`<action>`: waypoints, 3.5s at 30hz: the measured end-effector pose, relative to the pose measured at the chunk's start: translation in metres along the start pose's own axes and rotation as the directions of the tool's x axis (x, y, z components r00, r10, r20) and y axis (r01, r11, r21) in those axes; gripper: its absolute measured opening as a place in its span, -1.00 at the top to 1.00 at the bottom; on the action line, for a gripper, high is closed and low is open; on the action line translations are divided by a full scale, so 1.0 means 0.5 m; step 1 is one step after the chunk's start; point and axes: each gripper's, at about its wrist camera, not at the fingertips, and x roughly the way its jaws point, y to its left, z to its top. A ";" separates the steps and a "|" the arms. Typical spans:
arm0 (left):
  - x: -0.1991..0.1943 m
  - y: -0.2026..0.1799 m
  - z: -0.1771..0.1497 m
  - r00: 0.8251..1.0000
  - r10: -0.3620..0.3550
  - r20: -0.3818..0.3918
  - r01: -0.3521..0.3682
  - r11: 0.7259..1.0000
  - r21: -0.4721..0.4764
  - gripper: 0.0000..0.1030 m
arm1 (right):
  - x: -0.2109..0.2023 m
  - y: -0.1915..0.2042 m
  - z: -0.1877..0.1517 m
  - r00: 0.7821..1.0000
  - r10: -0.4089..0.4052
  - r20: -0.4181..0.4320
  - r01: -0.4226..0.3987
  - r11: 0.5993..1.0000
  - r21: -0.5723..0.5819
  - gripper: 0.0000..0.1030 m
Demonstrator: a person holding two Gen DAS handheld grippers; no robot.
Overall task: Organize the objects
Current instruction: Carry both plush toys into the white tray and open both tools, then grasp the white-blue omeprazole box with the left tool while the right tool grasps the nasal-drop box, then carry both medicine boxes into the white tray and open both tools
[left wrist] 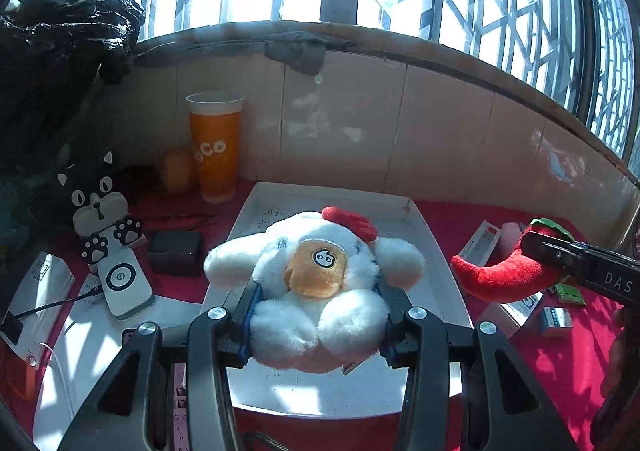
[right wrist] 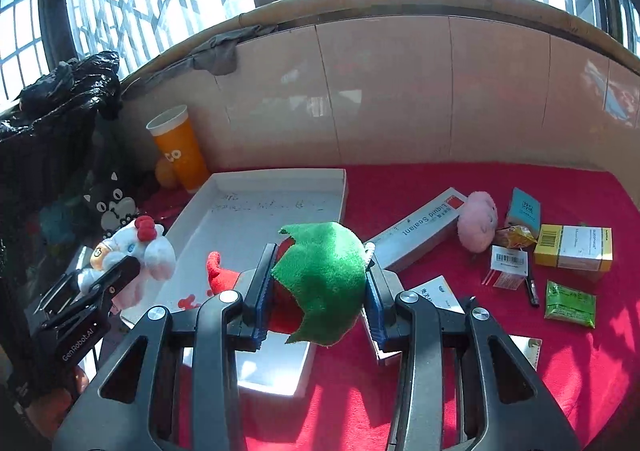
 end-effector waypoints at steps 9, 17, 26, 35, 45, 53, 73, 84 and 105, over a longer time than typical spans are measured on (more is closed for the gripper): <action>0.070 0.056 0.046 0.999 -0.026 -0.038 0.023 0.996 -0.082 0.10 | 0.126 0.079 -0.016 0.993 0.060 -0.106 -0.069 0.995 -0.078 0.24; 0.093 0.045 0.058 0.998 -0.041 -0.048 0.037 0.996 -0.078 -0.09 | 0.200 0.125 -0.030 0.985 0.102 -0.140 -0.118 0.986 -0.114 -0.04; 0.043 0.041 0.069 0.995 0.022 0.094 -0.016 0.997 -0.072 -1.00 | 0.158 0.116 -0.052 0.997 0.050 -0.057 -0.060 0.978 -0.199 -0.99; 0.029 -0.026 0.071 0.990 -0.101 0.099 0.100 0.995 0.018 -1.00 | 0.086 0.017 -0.048 0.999 -0.034 0.023 0.037 0.991 -0.131 -0.99; 0.090 -0.203 0.019 0.928 -0.350 -0.131 0.370 0.910 0.189 -1.00 | -0.030 -0.237 -0.091 0.997 -0.081 0.000 0.080 0.993 -0.081 -0.99; 0.144 -0.368 -0.049 0.895 -0.337 -0.292 0.434 0.805 0.404 -1.00 | -0.006 -0.313 -0.148 0.990 -0.006 -0.141 -0.024 0.977 -0.213 -0.99; 0.228 -0.461 -0.115 0.863 -0.230 -0.451 0.463 0.720 0.517 0.03 | 0.041 -0.317 -0.183 0.962 0.025 -0.273 -0.112 0.945 -0.308 -0.40; 0.114 -0.426 -0.064 0.933 -0.263 -0.246 0.348 0.834 0.429 0.03 | -0.105 -0.334 -0.170 0.995 0.028 -0.093 -0.045 0.983 -0.179 -0.39; 0.019 -0.285 0.014 0.989 -0.149 0.015 0.139 0.954 0.264 0.03 | -0.203 -0.189 -0.034 0.980 -0.048 0.193 0.074 0.988 -0.133 -0.40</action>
